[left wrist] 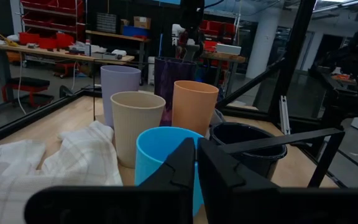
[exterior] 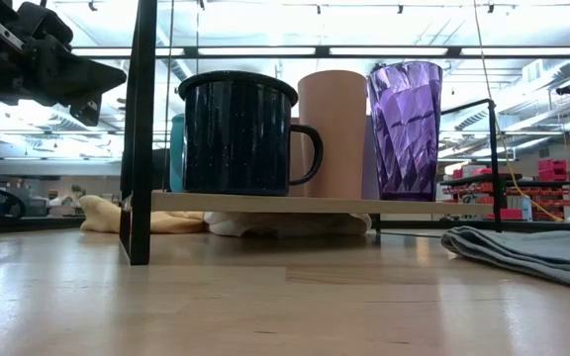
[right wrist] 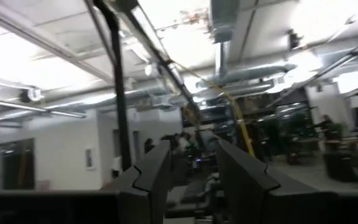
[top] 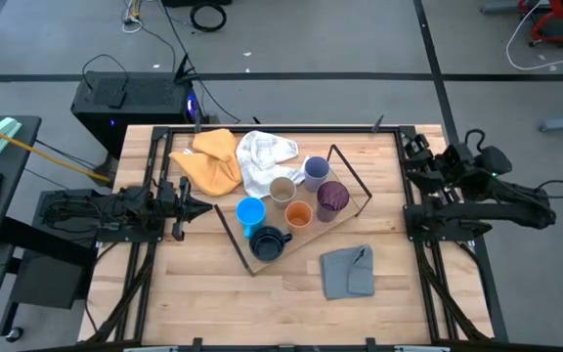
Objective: Stack small to large cups/mugs on shelf
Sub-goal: Return to Home Position
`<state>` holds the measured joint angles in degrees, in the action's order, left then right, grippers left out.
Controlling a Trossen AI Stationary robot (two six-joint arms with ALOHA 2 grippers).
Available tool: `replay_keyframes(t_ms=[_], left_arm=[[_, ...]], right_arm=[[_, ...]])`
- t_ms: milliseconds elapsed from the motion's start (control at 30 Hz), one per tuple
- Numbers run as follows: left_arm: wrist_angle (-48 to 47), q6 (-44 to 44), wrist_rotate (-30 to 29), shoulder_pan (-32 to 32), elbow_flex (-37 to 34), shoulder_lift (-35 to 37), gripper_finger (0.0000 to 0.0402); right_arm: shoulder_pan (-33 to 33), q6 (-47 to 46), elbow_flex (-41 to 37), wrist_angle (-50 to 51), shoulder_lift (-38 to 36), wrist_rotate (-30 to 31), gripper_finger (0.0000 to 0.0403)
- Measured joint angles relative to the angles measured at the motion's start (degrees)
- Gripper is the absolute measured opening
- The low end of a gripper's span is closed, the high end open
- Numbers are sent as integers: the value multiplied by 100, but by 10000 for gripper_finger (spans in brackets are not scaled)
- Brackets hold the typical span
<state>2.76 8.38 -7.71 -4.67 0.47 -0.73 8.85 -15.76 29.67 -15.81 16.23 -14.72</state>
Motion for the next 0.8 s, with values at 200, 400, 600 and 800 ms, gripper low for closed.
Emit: replay_keyframes(t_ms=[200,400,600,800], left_arm=[[-1,-2,0,-1,0,0,23],[0,-2,-2,1,0,0,34],[-2,0,-1,0,-1,0,33],[-2,-2,0,-1,0,0,22]], right_arm=[[-278,433,2,536,-372,748,138],[-276,536,-4,1192,-446,780,138],[-276,650,-11,1057,-766,832,138],[-276,744,-10,1231,-1257,1005,138]])
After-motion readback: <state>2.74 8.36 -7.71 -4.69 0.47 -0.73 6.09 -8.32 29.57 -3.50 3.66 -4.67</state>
